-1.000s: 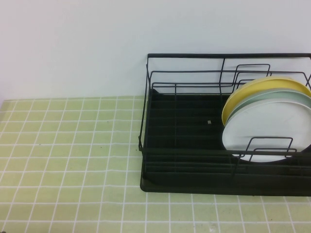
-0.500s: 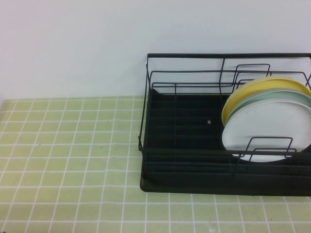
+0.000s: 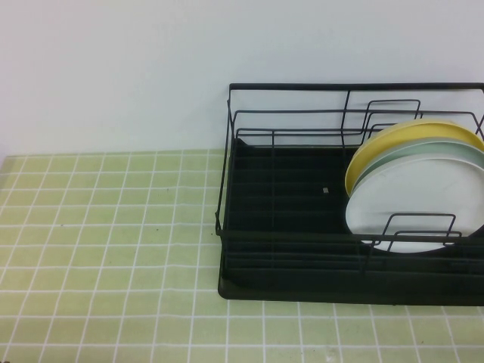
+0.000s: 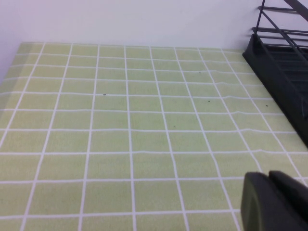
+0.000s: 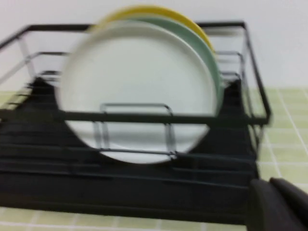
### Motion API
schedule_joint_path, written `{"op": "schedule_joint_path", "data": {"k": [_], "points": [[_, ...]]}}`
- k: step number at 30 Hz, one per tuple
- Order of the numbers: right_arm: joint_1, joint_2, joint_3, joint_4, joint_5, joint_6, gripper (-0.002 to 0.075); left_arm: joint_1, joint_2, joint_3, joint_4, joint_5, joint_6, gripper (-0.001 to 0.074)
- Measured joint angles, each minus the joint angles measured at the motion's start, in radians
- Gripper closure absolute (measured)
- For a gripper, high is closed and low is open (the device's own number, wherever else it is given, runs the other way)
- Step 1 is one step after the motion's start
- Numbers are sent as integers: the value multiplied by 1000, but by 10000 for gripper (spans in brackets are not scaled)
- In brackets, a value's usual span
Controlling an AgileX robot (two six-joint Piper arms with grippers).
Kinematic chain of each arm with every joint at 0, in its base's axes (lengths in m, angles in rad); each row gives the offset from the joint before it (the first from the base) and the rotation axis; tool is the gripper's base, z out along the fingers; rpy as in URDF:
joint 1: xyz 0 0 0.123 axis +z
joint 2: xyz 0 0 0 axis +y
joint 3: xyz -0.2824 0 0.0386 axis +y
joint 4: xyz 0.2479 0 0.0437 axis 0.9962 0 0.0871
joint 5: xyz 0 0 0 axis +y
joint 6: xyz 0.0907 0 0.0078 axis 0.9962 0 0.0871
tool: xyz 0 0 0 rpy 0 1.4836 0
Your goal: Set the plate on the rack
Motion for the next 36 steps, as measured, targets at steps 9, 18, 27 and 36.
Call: {"op": "schedule_joint_path", "data": {"k": [9, 18, 27, 36], "points": [[-15, -2, 9, -206, 138, 189, 729, 0, 0, 0, 0, -2, 0, 735], [-15, 0, 9, -171, 138, 198, 729, 0, 0, 0, 0, -2, 0, 735], [-15, 5, 9, -171, 138, 198, 729, 0, 0, 0, 0, -2, 0, 735], [-15, 5, 9, -171, 138, 198, 729, 0, 0, 0, 0, -2, 0, 735]]}}
